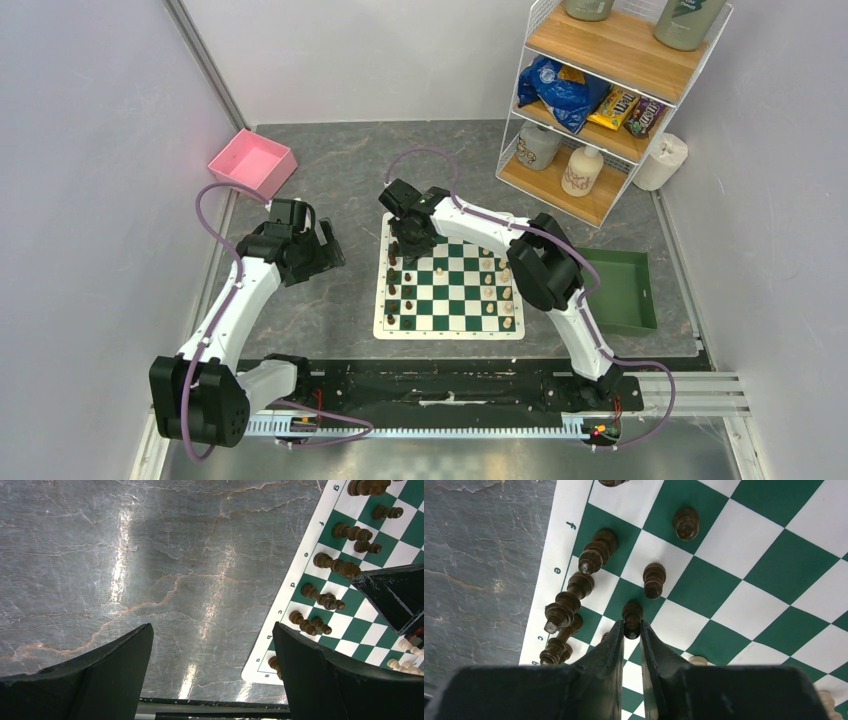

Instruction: Set up the chess pieces on the board

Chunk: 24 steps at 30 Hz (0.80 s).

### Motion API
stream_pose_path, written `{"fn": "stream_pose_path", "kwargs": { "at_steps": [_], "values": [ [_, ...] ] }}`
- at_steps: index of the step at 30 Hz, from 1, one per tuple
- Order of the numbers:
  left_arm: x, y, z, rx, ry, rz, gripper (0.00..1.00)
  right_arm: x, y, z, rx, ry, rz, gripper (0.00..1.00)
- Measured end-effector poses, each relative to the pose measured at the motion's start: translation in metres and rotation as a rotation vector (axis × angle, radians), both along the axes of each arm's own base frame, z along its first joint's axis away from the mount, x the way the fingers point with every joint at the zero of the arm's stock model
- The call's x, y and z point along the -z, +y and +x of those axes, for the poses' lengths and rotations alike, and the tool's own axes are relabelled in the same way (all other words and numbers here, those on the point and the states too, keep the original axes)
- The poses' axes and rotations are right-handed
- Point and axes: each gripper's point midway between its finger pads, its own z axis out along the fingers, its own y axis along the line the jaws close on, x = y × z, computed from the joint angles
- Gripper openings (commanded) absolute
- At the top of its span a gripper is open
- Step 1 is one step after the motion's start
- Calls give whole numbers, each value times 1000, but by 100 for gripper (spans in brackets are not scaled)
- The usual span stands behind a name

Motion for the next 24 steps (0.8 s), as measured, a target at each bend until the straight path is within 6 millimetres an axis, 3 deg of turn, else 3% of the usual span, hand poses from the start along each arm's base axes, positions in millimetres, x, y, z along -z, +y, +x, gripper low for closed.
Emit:
{"fn": "stream_pose_path", "kwargs": {
  "at_steps": [6,15,18,24],
  "values": [
    [0,0,0,0,0,0,96,2,1,0,-3,5,-1,37],
    [0,0,0,0,0,0,96,0,1,-1,-5,6,3,47],
    [0,0,0,0,0,0,96,-9,1,0,-4,-9,14,51],
    [0,0,0,0,0,0,96,-51,-9,0,10,-83,48,56]
  ]
}}
